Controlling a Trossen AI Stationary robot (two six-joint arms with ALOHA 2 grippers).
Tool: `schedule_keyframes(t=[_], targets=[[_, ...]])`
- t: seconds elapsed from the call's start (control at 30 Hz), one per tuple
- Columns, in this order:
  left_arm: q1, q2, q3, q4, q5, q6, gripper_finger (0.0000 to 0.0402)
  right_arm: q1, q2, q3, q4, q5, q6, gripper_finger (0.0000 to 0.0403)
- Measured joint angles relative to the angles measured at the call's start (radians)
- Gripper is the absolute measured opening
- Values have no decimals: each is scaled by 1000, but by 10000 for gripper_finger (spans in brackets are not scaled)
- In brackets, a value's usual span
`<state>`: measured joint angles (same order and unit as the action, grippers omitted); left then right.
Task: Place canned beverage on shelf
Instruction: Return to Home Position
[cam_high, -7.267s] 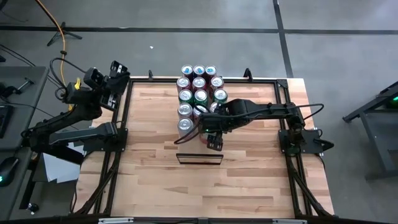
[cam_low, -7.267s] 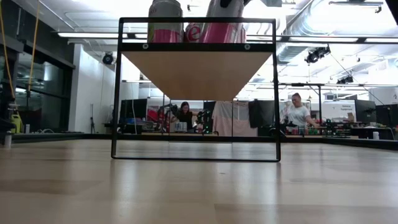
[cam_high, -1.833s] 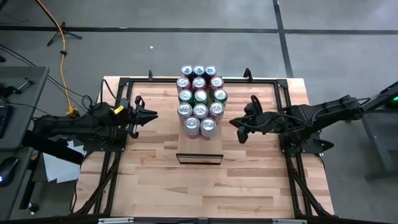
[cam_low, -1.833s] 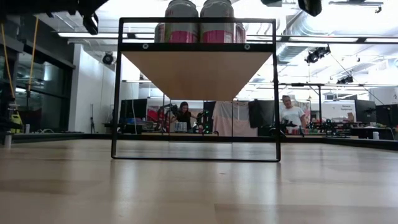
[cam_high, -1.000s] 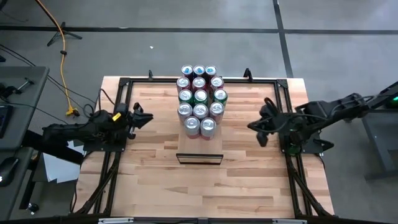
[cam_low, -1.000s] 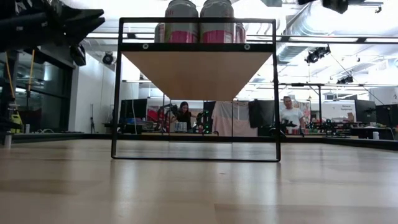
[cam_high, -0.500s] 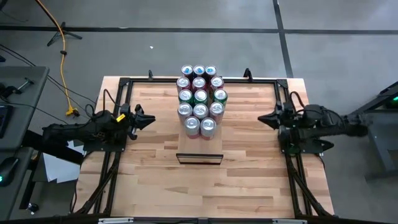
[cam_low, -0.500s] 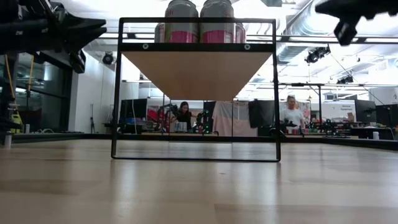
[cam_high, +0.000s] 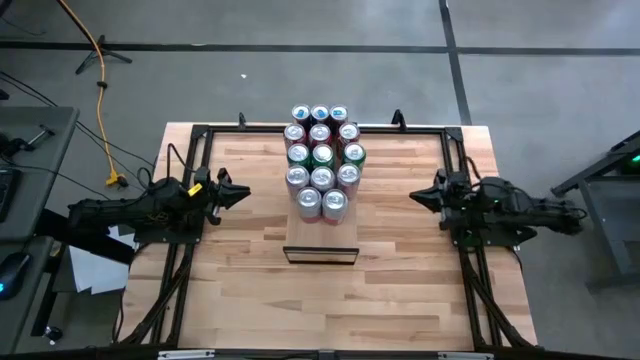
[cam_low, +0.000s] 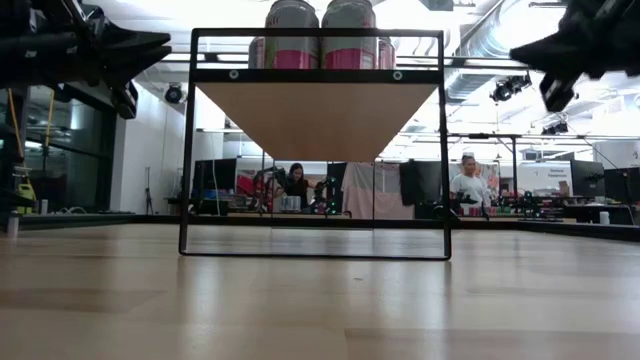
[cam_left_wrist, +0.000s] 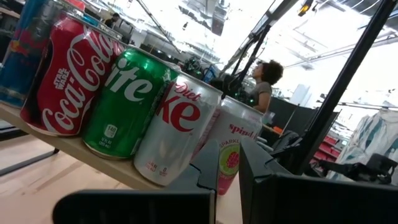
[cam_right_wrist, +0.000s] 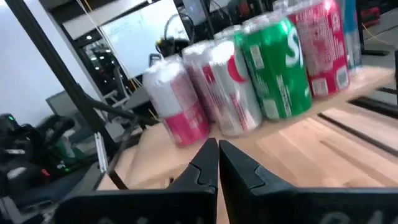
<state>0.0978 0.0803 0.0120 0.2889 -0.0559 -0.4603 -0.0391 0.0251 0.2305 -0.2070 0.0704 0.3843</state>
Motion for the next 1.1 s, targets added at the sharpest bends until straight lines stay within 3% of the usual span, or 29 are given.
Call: schedule_keyframes(t=[0.2, 0.4, 0.9, 1.1], targets=[[0, 0, 0, -8, -1, 0, 1, 0, -15, -108, 113, 0, -21, 0], [0, 0, 0, -8, -2, 0, 1, 0, -12, -156, 71, -20, -147, 0], [-1, -4, 0, -9, -4, 0, 1, 0, -21, -153, 19, -22, -115, 0], [2, -77, 3, -51, -3, 0, 1, 0, -24, -155, 32, -21, -114, 0]])
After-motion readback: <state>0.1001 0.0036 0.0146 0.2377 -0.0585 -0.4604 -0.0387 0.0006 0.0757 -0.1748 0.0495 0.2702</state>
